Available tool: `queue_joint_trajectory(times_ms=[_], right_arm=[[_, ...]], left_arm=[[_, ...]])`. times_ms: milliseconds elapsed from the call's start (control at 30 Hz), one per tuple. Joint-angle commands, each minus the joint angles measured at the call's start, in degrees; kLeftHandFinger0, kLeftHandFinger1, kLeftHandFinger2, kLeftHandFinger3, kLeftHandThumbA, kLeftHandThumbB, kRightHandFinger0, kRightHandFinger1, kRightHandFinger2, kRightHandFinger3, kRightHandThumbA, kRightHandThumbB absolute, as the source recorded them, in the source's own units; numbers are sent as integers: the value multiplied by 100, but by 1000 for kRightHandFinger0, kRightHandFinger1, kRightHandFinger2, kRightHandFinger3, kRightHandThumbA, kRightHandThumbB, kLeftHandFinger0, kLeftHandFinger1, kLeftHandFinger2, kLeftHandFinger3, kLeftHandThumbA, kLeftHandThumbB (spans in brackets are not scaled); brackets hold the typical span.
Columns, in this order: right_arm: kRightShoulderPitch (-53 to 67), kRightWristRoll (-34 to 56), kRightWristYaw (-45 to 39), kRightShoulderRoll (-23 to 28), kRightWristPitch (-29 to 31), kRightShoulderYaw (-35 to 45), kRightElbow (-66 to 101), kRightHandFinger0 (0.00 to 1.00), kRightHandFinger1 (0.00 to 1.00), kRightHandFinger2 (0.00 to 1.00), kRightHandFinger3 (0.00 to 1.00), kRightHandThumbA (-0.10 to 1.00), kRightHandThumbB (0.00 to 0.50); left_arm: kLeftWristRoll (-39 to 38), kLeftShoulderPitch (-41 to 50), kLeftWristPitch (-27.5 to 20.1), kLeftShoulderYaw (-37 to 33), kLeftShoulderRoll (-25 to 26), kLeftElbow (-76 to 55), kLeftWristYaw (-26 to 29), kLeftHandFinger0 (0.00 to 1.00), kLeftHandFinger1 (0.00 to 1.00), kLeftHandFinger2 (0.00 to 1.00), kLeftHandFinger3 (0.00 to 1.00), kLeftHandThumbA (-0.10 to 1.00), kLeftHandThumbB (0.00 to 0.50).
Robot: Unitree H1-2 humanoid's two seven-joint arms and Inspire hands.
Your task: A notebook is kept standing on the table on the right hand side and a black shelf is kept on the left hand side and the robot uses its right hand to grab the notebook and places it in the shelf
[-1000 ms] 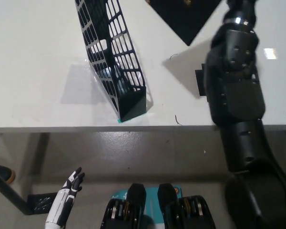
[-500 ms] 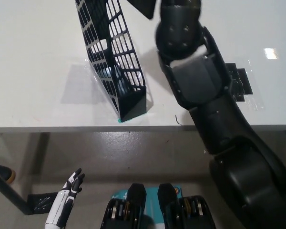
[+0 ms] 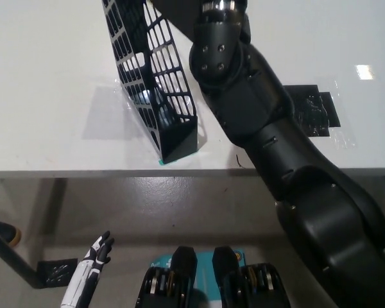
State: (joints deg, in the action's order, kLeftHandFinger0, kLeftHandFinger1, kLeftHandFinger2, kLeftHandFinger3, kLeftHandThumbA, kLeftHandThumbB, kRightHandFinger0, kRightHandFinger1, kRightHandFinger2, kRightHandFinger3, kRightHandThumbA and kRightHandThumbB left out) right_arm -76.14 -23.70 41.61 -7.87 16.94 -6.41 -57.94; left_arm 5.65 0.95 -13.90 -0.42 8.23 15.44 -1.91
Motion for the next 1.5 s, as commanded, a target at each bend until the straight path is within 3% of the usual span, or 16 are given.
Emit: queue_joint_trajectory(times_ms=[0, 33, 167, 467, 667, 700, 733, 767, 833, 1100, 1233, 1367, 1467], right_arm=[[-700, -120, 564, -6, 519, -78, -380, 0, 0, 525, 678, -100, 112], [-747, 6, 507, -38, 506, -37, -680, 0, 3, 545, 671, -100, 100], [-832, 117, 586, -116, 645, -23, -1284, 0, 8, 576, 668, -100, 109], [-1016, 265, 558, -377, 733, -3, -1759, 0, 36, 574, 698, -100, 96], [-1154, 355, 567, -513, 841, -10, -1802, 0, 0, 432, 520, -100, 100], [-1167, 405, 452, -525, 821, 9, -1774, 146, 251, 720, 764, 217, 143], [-1171, 517, 145, -527, 837, 50, -1738, 486, 679, 1000, 1000, 493, 219], [-1148, 695, -706, -506, 796, 65, -1657, 1000, 1000, 1000, 1000, 885, 320], [-1143, 729, -1166, -482, 757, 3, -1601, 1000, 1000, 1000, 1000, 1000, 365], [-1093, 616, -1057, -394, 670, -135, -1466, 1000, 1000, 1000, 1000, 1000, 321], [-1020, 621, -1098, -365, 657, -133, -1410, 1000, 1000, 1000, 1000, 1000, 332], [-958, 564, -1082, -286, 648, -168, -1358, 1000, 1000, 1000, 1000, 1000, 342], [-876, 546, -1140, -179, 609, -176, -1166, 1000, 1000, 1000, 1000, 1000, 333]], left_arm=[[14, 51, -241, -48, 86, -186, -58, 1000, 1000, 1000, 1000, 1000, 137], [40, 52, -259, -55, 82, -183, -46, 1000, 1000, 1000, 1000, 1000, 116], [81, 22, -314, -52, 81, -130, -11, 1000, 1000, 1000, 1000, 1000, 141], [69, -24, -210, -58, 91, -201, -68, 1000, 1000, 1000, 1000, 1000, 146], [113, -38, -222, -81, 139, -250, -99, 1000, 1000, 1000, 1000, 1000, 153], [71, -43, -214, -81, 146, -251, -130, 1000, 1000, 1000, 1000, 1000, 162], [67, -52, -205, -86, 153, -251, -142, 1000, 1000, 1000, 1000, 1000, 173], [116, -42, -171, -98, 150, -260, -127, 1000, 1000, 1000, 1000, 1000, 179], [132, -48, -111, -90, 166, -282, -132, 1000, 1000, 1000, 1000, 1000, 193], [90, -40, 46, -99, 191, -383, -200, 1000, 1000, 1000, 1000, 1000, 203], [142, -35, -85, -110, 187, -327, -159, 1000, 1000, 1000, 1000, 1000, 189], [204, -51, -58, -126, 195, -316, -140, 1000, 1000, 1000, 1000, 1000, 217], [177, -46, -21, -144, 201, -349, -182, 1000, 1000, 1000, 1000, 1000, 208]])
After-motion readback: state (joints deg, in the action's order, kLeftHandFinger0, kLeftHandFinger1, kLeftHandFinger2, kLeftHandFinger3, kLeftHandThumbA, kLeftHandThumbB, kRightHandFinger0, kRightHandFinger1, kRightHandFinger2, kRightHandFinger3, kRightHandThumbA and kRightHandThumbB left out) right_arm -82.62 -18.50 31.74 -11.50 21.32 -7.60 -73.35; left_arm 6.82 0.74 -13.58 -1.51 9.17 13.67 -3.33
